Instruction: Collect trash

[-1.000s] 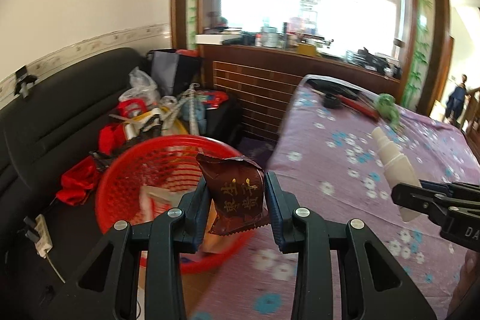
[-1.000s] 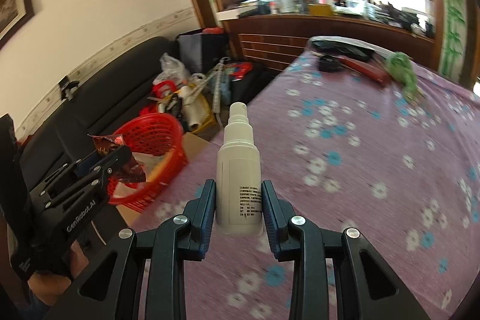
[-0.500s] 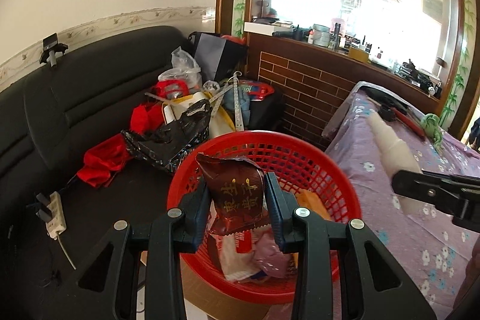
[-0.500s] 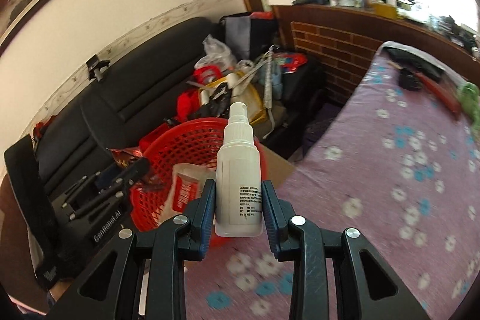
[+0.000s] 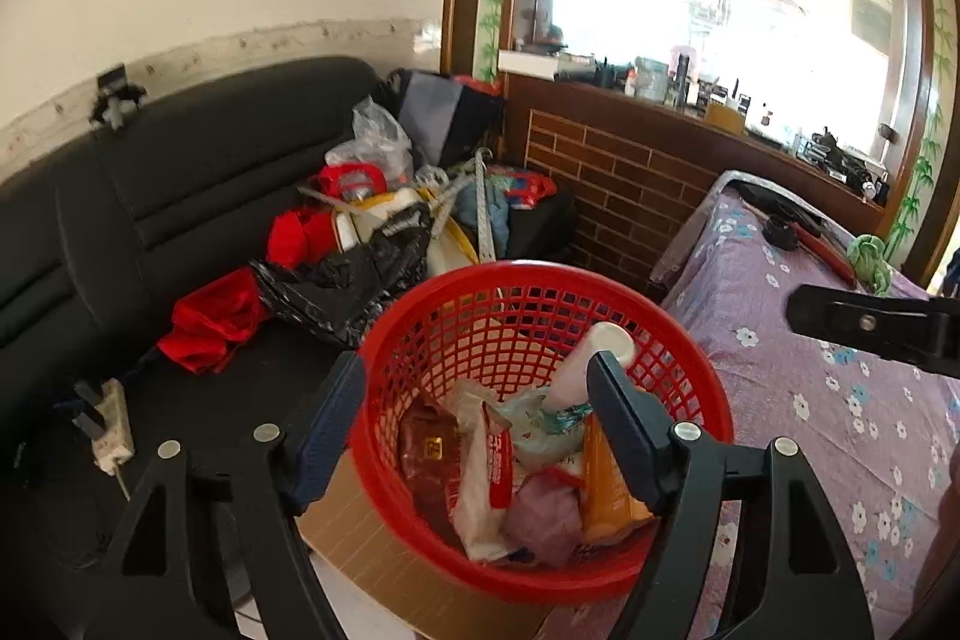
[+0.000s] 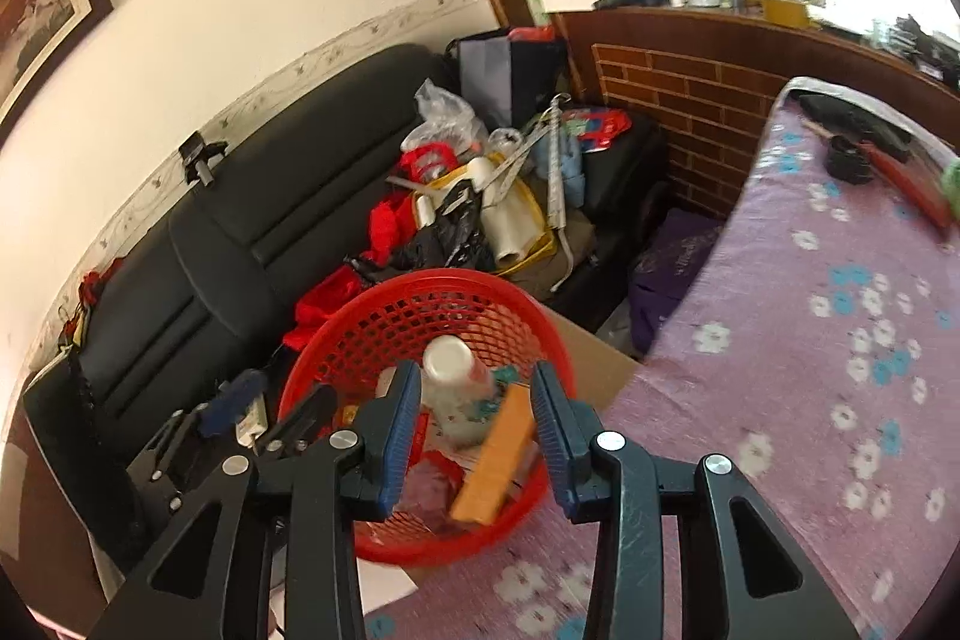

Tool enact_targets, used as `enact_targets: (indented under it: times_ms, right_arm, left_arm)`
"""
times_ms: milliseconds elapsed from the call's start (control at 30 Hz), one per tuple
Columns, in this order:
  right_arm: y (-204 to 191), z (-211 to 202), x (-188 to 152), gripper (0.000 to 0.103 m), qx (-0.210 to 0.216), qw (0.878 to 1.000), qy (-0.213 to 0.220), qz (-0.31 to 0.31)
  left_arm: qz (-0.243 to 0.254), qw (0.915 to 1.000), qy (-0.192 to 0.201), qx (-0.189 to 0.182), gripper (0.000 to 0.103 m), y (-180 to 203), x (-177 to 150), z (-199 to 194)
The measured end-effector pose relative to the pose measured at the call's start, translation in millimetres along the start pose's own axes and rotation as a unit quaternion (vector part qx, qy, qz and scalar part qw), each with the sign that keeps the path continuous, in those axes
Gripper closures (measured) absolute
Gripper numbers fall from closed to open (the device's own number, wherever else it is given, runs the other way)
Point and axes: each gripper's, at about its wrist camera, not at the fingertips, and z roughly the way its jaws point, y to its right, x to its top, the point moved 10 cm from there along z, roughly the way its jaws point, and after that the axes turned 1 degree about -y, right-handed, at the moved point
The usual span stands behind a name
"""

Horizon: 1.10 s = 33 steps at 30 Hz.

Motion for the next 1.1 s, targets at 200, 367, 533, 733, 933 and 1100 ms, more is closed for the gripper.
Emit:
enact_targets:
  times_ms: [200, 367, 533, 733, 933, 1100]
  right_arm:
    - [27, -48, -33, 0.026, -0.088, 0.995, 0.030, -0.022]
    - [44, -87, -70, 0.018, -0.130, 0.990, 0.044, -0.033]
    - [55, -127, -96, 0.010, -0.171, 0.981, 0.073, -0.050]
    - [68, -165, -126, 0.003, -0.221, 0.968, 0.095, -0.075]
    - [76, -181, -150, 0.003, -0.231, 0.965, 0.097, -0.076]
    - [84, -189, -157, 0.002, -0.236, 0.964, 0.101, -0.074]
  left_arm:
    - [0.027, 0.9981, 0.048, 0.027, 0.000, 18, -11, -49]
    - [0.045, 0.9961, 0.056, 0.051, 0.000, 37, -28, -73]
    - [0.063, 0.9950, 0.043, 0.064, 0.000, 57, -51, -85]
    - [0.098, 0.9870, 0.051, 0.116, 0.000, 74, -73, -103]
    - [0.103, 0.9902, 0.036, 0.087, 0.000, 91, -89, -112]
    - [0.103, 0.9912, 0.049, 0.067, 0.000, 100, -90, -122]
